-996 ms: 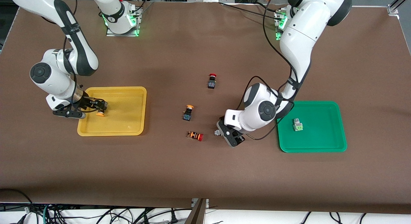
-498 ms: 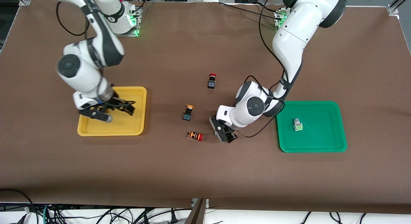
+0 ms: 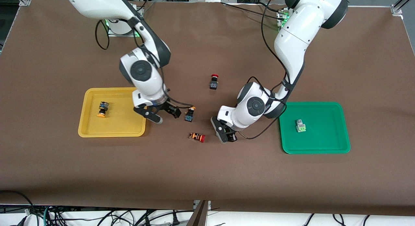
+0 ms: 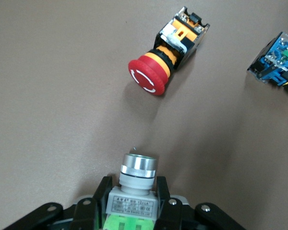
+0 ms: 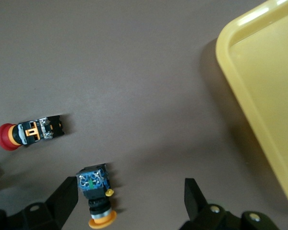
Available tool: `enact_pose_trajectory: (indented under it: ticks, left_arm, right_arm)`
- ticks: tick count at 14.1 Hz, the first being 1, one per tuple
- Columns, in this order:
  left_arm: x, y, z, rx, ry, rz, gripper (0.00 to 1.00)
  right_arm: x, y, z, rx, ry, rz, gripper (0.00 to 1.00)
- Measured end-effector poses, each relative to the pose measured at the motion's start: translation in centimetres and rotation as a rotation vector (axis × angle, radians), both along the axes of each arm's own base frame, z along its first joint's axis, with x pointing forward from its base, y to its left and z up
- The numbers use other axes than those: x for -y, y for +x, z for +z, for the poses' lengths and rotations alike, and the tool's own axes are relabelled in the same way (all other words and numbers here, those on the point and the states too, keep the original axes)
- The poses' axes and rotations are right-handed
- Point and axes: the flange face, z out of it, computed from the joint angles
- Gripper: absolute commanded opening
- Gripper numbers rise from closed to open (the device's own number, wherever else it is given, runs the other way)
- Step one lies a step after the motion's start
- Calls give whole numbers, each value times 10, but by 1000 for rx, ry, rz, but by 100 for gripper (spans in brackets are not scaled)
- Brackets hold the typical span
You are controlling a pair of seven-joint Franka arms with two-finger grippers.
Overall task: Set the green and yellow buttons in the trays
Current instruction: 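Place the green button in the green tray with the left gripper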
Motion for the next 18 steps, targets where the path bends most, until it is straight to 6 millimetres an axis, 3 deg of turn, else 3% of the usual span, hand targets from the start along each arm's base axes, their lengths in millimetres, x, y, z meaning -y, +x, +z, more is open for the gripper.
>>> enact_pose_trajectory:
  ticks: [2,4,7,9,12,15,16,17,18]
  left_arm:
    - [-12,7,11,-32,24,3,0]
    - [-48,23,42,-100,63,23,0]
    - [-135,44,97,-222,141,75,0]
    - [-209,53,120,-270,246,107,0]
    - [-314,62,117,-299,327,85,0]
    - [-397,54,76,-299,331,5,6]
    - [-412,48,57,-279,321,-23,16]
    - [-421,42,40,-263,313,-42,76]
    - [-425,37,28,-258,308,-57,100]
  right_arm:
    - [-18,-3,-24,8,-23,-24,97]
    - [-28,-2,-42,26,-18,-53,97]
    - [-38,-3,-57,31,-4,-63,96]
    - [-49,-3,-61,43,-7,-58,96]
    - [-71,-6,-69,59,-8,-61,94]
    - [-76,-11,-87,74,-48,-21,79]
    - [-75,-11,-93,79,-61,-7,72]
    - [-73,-11,-99,82,-69,2,59]
    - [-72,-11,-104,84,-72,7,43]
